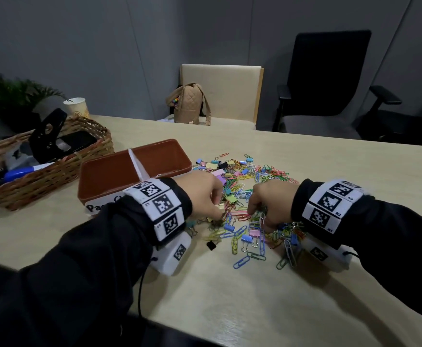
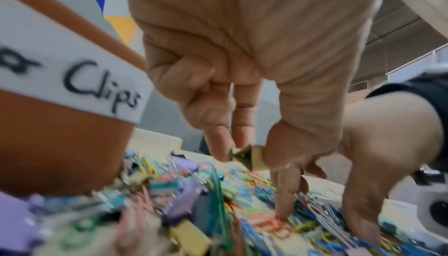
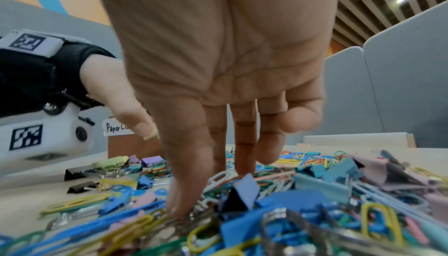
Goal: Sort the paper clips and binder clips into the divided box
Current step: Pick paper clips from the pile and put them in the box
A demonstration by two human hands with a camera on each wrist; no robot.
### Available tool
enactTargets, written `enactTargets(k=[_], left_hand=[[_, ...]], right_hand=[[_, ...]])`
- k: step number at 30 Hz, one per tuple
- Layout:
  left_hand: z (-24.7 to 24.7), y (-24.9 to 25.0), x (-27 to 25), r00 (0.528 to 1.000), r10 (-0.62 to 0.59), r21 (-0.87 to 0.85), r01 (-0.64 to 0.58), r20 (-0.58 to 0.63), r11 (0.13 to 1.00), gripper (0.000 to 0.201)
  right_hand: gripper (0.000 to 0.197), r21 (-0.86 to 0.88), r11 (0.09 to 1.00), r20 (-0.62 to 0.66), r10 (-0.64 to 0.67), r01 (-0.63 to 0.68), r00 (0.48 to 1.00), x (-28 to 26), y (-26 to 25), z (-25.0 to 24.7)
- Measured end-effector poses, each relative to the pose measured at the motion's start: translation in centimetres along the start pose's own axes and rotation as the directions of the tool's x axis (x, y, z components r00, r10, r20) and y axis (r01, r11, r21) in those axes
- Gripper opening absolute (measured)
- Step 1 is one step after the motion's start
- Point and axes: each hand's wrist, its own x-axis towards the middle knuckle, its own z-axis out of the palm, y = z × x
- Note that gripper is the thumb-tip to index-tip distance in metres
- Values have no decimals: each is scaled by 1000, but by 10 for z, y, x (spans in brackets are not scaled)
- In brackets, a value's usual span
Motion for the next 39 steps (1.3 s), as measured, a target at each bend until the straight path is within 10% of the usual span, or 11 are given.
enactTargets(k=[8,17,26,39], left_hand=[[10,-8,-8,986,-114,203,88,123,975,21],[20,37,10,990,126,49,-130,66,990,25],[26,48,34,986,123,147,-139,115,979,37],[30,53,40,983,119,239,-150,140,959,17]], right_hand=[[15,-38,999,-54,-24,22,998,4,-11,-1],[9,92,995,-82,35,-27,996,2,3,-1],[10,186,973,-178,169,-135,969,-8,25,-5],[14,613,781,-273,354,-122,894,-10,30,-7]])
